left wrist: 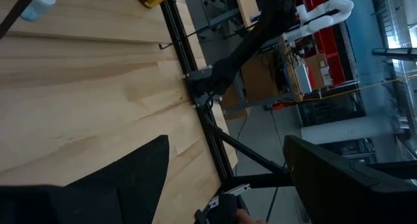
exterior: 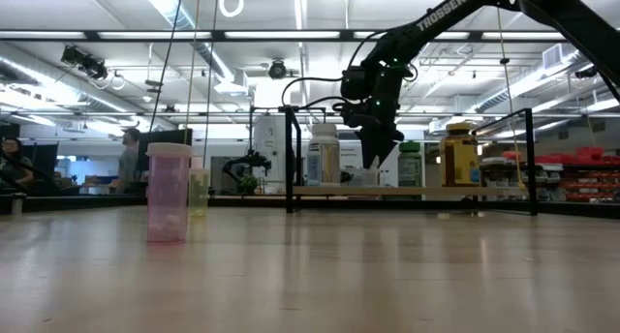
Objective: Pick and place medicine bottles onto shelf by color
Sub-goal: Put the small white bottle pill bottle on the shelf
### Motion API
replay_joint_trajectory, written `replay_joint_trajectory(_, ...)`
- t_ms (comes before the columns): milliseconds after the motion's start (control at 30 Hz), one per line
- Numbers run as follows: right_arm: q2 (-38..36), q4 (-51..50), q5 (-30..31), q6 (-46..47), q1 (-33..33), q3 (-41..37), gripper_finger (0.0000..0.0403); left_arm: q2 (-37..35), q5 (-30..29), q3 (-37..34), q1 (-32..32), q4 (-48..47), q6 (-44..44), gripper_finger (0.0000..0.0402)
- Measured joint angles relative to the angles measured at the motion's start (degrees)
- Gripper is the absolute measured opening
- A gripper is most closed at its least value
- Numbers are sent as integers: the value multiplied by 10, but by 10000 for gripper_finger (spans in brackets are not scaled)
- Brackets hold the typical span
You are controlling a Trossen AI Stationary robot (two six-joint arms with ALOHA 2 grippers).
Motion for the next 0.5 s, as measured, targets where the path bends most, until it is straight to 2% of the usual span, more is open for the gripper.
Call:
replay_joint_trajectory(333, -6, -9, -12, 11, 0, 4, 234, 0, 2, 0, 0, 0, 0, 306)
replay_joint_trajectory(500, -19, -48, -40, 44, 1, 28, 234, 0, 48, 0, 0, -1, 3, 306)
